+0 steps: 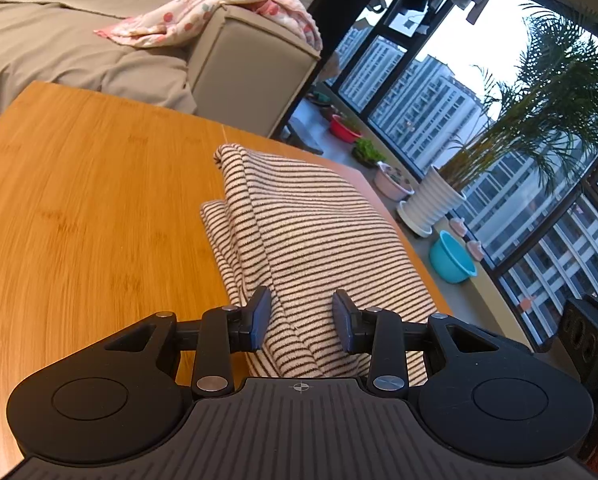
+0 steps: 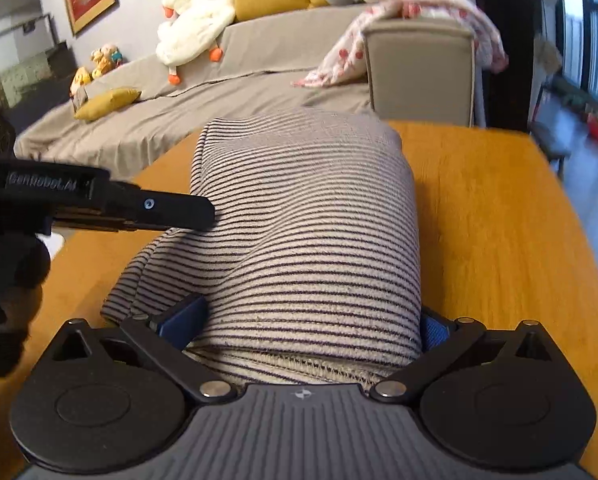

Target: Fold clothes

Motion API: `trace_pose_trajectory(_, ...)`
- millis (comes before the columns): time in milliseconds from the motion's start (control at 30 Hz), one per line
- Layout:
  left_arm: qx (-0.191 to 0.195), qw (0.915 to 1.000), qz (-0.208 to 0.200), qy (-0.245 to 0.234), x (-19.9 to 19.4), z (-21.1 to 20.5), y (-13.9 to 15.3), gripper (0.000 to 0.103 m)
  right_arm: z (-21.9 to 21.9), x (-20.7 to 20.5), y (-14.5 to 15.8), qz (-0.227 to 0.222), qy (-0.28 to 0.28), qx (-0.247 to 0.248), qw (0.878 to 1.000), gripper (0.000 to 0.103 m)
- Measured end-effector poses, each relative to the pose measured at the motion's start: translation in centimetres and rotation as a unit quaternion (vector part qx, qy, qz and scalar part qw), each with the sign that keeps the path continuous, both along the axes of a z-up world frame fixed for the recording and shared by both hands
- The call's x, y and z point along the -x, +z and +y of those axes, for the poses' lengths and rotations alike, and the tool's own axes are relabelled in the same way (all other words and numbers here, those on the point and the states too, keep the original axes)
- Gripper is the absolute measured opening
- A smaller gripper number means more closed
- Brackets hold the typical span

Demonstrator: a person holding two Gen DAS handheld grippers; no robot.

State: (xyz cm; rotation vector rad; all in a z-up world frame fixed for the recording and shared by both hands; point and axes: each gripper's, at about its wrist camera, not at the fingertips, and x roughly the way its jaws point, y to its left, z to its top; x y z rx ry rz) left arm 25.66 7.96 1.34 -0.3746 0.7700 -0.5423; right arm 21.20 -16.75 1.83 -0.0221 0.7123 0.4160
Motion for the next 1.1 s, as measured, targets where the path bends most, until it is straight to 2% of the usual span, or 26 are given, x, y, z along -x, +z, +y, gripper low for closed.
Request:
trace_pose_trajectory(100,0.005,0.9999,-0.004,0.012,0.1,0.5,0.7,0.038,0.2,0.3,0.1,-0.004,0.000,0.008,1.000,0.103)
trace_pose_trajectory(200,0.011,0.9985,-0.045,0.029,0.5,1.2,2.9,0.041,0.0,0.5,0.0,-0.010,0.000,0.003,1.000,0.103)
trace_pose_trajectory(300,0.023,0.9971,-0.071,0.013,-0.3,1.0,4.9,0.041,-0.2,0.8,-0.1,-0.017,-0.001,-0.002,1.000,0.103)
trace_pose_trajectory(367,0.010,0.9980,-0.062,0.002,-1.5,0.0,5.0,0.044,-0.3,1.0,-0.2,-0.021,-0.001,-0.005,1.000,0.103)
trace_pose_trajectory(433,-0.023,0.9987,-0.042,0.018,-2.8,-1.2,4.1,0.041,-0.6,0.9,-0.3,-0.019,-0.002,-0.014,1.000,0.103)
trace_pose_trajectory(633,-0.041,0.9980,-0.023,0.042,-4.1,-2.0,2.3,0.044,-1.1,0.4,-0.4,-0.011,-0.002,-0.032,0.999,0.103)
trace_pose_trajectory(700,-0.039,0.9986,-0.011,0.033,-5.1,-2.0,2.0,0.046,-1.1,0.3,-0.4,-0.008,-0.001,-0.035,0.999,0.103)
trace_pose_trajectory(867,0.000,0.9993,0.035,0.015,-8.1,-1.0,0.4,0.045,-1.0,0.4,-0.4,-0.010,-0.006,-0.039,0.999,0.103)
trace_pose_trajectory(967,-0.006,0.9994,0.030,0.012,-8.0,-1.0,0.5,0.044,-1.1,0.2,-0.4,-0.009,-0.006,-0.040,0.999,0.103)
trace_pose_trajectory(1067,-0.042,0.9989,-0.007,0.023,-6.0,-1.6,1.7,0.045,-1.1,0.2,-0.5,-0.005,-0.004,-0.042,0.999,0.103)
trace_pose_trajectory(1100,-0.052,0.9981,-0.020,0.028,-5.1,-1.7,2.3,0.050,-1.1,0.1,-0.5,-0.005,-0.004,-0.042,0.999,0.103)
